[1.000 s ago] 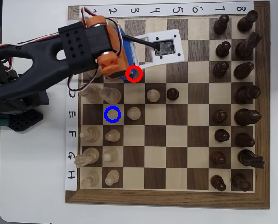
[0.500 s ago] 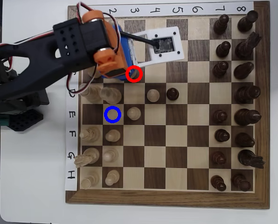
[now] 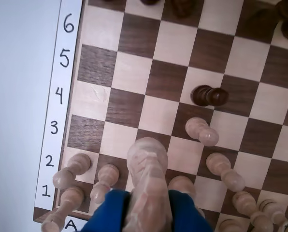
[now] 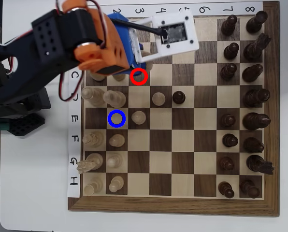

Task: Move the piece to destination

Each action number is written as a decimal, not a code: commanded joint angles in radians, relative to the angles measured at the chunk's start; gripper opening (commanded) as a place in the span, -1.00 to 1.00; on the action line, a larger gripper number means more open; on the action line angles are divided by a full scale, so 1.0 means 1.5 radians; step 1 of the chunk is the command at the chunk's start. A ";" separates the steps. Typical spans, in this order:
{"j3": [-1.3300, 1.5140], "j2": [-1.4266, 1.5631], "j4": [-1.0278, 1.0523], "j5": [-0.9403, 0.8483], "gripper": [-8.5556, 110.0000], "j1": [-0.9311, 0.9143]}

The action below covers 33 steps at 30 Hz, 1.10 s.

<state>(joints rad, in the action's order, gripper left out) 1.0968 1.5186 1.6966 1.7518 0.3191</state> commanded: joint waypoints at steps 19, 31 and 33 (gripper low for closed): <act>-0.147 0.241 -0.179 0.137 -0.83 -0.242; 0.186 0.398 -0.188 0.036 -0.86 -0.366; 0.217 0.412 -0.159 0.038 -0.86 -0.370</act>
<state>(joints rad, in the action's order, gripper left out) 1.2287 1.8346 1.4880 1.7518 -0.1273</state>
